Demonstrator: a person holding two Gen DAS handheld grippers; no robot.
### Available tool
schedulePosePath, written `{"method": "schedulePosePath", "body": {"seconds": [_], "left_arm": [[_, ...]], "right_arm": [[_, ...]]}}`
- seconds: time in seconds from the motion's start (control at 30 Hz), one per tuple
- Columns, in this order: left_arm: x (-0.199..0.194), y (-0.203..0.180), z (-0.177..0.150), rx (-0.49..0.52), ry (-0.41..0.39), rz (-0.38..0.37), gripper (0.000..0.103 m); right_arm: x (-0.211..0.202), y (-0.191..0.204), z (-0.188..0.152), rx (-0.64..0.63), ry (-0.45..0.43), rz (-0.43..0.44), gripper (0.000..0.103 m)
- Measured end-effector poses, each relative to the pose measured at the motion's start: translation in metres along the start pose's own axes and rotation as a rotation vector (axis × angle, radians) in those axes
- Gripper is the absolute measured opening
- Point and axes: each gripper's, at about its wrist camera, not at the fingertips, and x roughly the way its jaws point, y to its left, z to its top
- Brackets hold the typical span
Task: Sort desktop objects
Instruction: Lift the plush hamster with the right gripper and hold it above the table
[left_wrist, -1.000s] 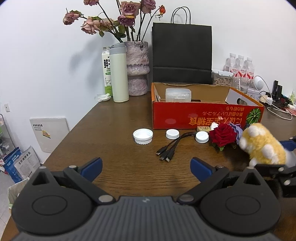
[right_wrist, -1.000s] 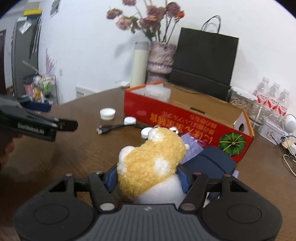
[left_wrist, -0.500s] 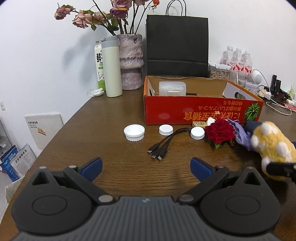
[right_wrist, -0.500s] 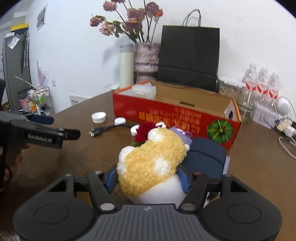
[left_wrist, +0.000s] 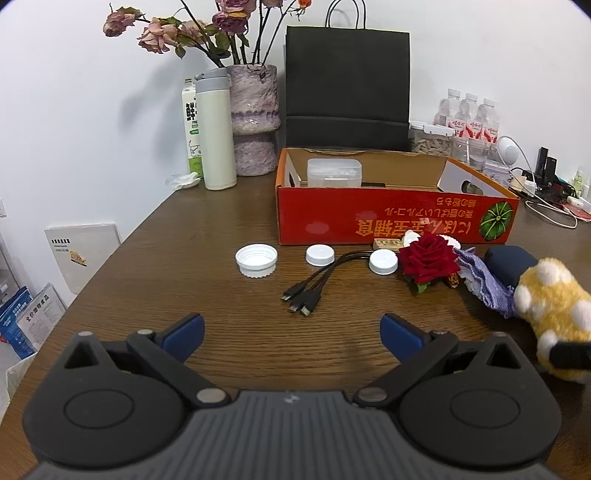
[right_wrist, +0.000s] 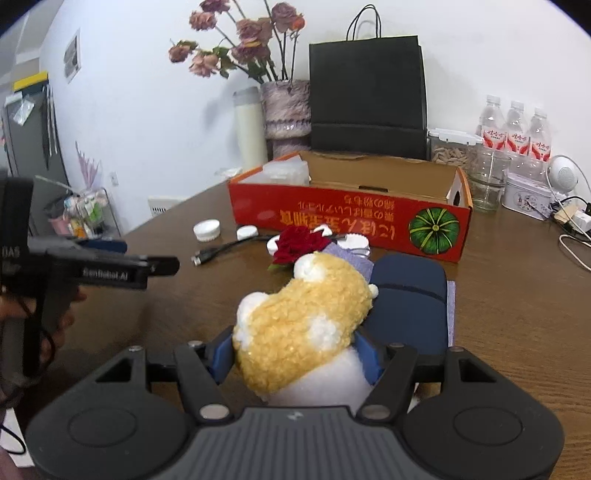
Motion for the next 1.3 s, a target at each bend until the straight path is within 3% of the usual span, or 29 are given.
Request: {"method": "schedulePosePath", "body": {"seconds": [0.23, 0.6, 0.9, 1.1, 1.3], "left_arm": [[-0.004, -0.003, -0.001, 0.006, -0.002, -0.011, 0.103], [-0.013, -0.005, 0.002, 0.008, -0.021, -0.013, 0.103], [-0.009, -0.016, 0.001, 0.034, -0.007, -0.034, 0.103], [-0.008, -0.020, -0.003, 0.038, 0.004, -0.043, 0.103], [-0.010, -0.016, -0.005, 0.036, 0.005, -0.032, 0.103]], "right_arm": [[0.002, 0.012, -0.008, -0.040, 0.026, -0.024, 0.067], [-0.028, -0.001, 0.018, -0.027, -0.120, -0.072, 0.063], [-0.027, -0.019, 0.007, 0.016, -0.077, -0.114, 0.064], [-0.006, 0.007, -0.013, -0.050, 0.012, -0.047, 0.065], [-0.005, 0.022, -0.013, -0.082, -0.008, -0.051, 0.066]]}}
